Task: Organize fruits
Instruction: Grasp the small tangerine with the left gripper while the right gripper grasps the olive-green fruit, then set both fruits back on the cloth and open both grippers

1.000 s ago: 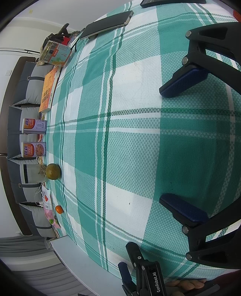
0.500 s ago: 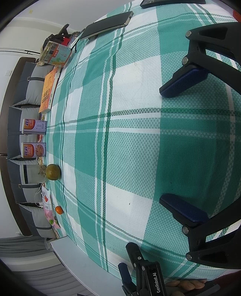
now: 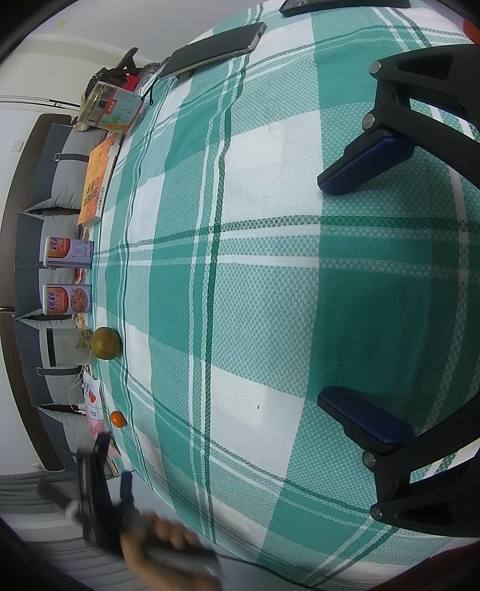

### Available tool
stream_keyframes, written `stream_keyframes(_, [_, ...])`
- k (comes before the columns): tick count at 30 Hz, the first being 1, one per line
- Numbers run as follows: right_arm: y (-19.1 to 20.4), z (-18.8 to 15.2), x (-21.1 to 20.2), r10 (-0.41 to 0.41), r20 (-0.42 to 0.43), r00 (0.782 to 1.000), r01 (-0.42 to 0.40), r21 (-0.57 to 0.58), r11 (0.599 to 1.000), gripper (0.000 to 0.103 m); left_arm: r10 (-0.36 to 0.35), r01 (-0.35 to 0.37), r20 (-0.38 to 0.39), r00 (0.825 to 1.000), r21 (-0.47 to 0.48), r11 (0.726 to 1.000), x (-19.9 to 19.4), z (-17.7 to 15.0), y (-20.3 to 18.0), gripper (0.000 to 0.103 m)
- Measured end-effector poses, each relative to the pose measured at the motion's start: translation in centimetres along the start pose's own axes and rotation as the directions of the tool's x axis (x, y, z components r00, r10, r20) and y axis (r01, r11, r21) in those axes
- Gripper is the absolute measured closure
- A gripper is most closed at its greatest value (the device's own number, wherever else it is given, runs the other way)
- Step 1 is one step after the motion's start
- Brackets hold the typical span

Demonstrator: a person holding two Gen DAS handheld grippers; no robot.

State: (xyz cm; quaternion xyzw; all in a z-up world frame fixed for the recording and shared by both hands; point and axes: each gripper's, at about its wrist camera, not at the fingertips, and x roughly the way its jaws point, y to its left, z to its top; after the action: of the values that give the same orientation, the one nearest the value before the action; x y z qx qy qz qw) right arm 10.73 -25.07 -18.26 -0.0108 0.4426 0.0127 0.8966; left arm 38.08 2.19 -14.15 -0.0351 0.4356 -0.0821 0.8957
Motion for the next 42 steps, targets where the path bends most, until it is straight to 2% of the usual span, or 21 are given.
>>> stream_keyframes(3, [-0.3, 1.0, 0.0, 0.028, -0.06, 0.998, -0.026, 0.03, 0.999, 0.0, 0.012, -0.012, -0.005, 1.0, -0.016, 1.0, 2.2, 1.2, 0.8, 0.007])
stream_keyframes(4, [-0.6, 2.2, 0.1, 0.093, -0.071, 0.993, -0.087, 0.078, 0.993, 0.0, 0.002, -0.002, -0.003, 1.0, -0.021, 1.0, 2.6, 1.5, 0.9, 0.007])
stream_keyframes(5, [-1.3, 4.7, 0.4, 0.204, -0.056, 0.977, -0.194, 0.142, 0.971, 0.0, 0.0, 0.0, -0.004, 1.0, -0.016, 1.0, 3.0, 1.9, 0.8, 0.007])
stream_keyframes(7, [-2.0, 8.8, 1.6, 0.284, -0.048, 0.958, -0.27, 0.193, 0.943, 0.0, -0.001, 0.001, -0.012, 1.0, 0.007, 1.0, 3.3, 2.4, 0.5, 0.007])
stream_keyframes(8, [-2.4, 12.2, 2.8, 0.326, -0.042, 0.944, -0.31, 0.221, 0.925, 0.0, 0.0, 0.0, -0.018, 1.0, 0.024, 1.0, 3.4, 2.6, 0.3, 0.007])
stream_keyframes(11, [-2.4, 20.8, 5.8, 0.379, -0.013, 0.925, -0.365, 0.245, 0.898, 0.001, 0.002, 0.0, -0.034, 0.999, 0.053, 0.999, 3.3, 3.0, -0.1, 0.007])
stream_keyframes(13, [-1.0, 25.0, 7.6, 0.377, -0.024, 0.926, -0.366, 0.194, 0.91, 0.002, 0.012, -0.008, -0.046, 0.999, 0.072, 0.997, 3.5, 3.3, -0.2, 0.007])
stream_keyframes(15, [0.8, 28.1, 10.3, 0.399, -0.088, 0.913, -0.383, 0.157, 0.91, 0.006, 0.021, -0.016, -0.066, 0.998, 0.087, 0.996, 4.1, 3.5, -0.4, 0.007])
stream_keyframes(17, [2.0, 29.8, 13.7, 0.414, -0.179, 0.893, -0.38, 0.196, 0.904, 0.015, 0.041, -0.032, -0.09, 0.995, 0.1, 0.994, 5.0, 3.7, -0.5, 0.008])
stream_keyframes(18, [2.1, 30.0, 14.6, 0.416, -0.198, 0.888, -0.376, 0.213, 0.902, 0.016, 0.047, -0.038, -0.094, 0.994, 0.1, 0.994, 5.3, 3.7, -0.5, 0.01])
stream_keyframes(21, [2.5, 30.2, 17.4, 0.426, -0.26, 0.867, -0.351, 0.289, 0.891, 0.025, 0.019, -0.011, -0.127, 0.992, 0.065, 0.998, 6.1, 4.0, -0.1, 0.039])
stream_keyframes(22, [2.6, 30.1, 18.3, 0.437, -0.297, 0.849, -0.344, 0.315, 0.884, 0.034, 0.009, -0.002, -0.14, 0.99, 0.052, 0.999, 6.4, 4.0, 0.0, 0.047])
stream_keyframes(23, [2.7, 29.8, 19.1, 0.456, -0.318, 0.831, -0.345, 0.348, 0.872, 0.045, 0.011, -0.005, -0.137, 0.991, 0.05, 0.999, 6.5, 4.0, 0.1, 0.049])
stream_keyframes(24, [2.6, 29.6, 19.6, 0.452, -0.33, 0.828, -0.337, 0.35, 0.874, 0.051, 0.008, -0.001, -0.126, 0.992, 0.056, 0.998, 6.4, 4.1, 0.0, 0.066])
stream_keyframes(25, [2.6, 29.5, 19.7, 0.454, -0.326, 0.829, -0.34, 0.35, 0.873, 0.053, 0.001, 0.007, -0.127, 0.992, 0.059, 0.998, 6.4, 4.1, 0.0, 0.072])
stream_keyframes(28, [2.4, 29.2, 18.6, 0.441, -0.274, 0.855, -0.352, 0.319, 0.88, 0.053, -0.021, 0.027, -0.118, 0.993, 0.05, 0.998, 5.4, 3.9, -0.1, 0.073])
stream_keyframes(31, [2.1, 28.4, 16.8, 0.463, -0.251, 0.85, -0.392, 0.285, 0.875, 0.053, -0.037, 0.042, -0.121, 0.992, 0.037, 0.998, 3.3, 2.9, -0.1, 0.073])
stream_keyframes(33, [2.3, 27.1, 14.7, 0.454, -0.248, 0.856, -0.405, 0.224, 0.886, 0.053, -0.057, 0.059, -0.126, 0.99, 0.005, 0.998, 1.0, 1.6, -0.1, 0.073])
stream_keyframes(37, [3.0, 21.9, 9.4, 0.433, -0.252, 0.865, -0.422, 0.1, 0.901, 0.053, -0.095, 0.094, -0.143, 0.985, -0.011, 0.996, -4.0, -2.5, -1.1, 0.073])
stream_keyframes(39, [3.8, 18.3, 6.7, 0.399, -0.247, 0.883, -0.408, 0.017, 0.913, 0.053, -0.096, 0.1, -0.152, 0.984, 0.022, 0.995, -6.3, -5.0, -2.1, 0.073])
stream_keyframes(42, [5.1, 12.8, 3.2, 0.296, -0.196, 0.935, -0.325, -0.132, 0.937, 0.053, -0.09, 0.101, -0.176, 0.98, 0.056, 0.993, -9.0, -9.5, -3.2, 0.073])
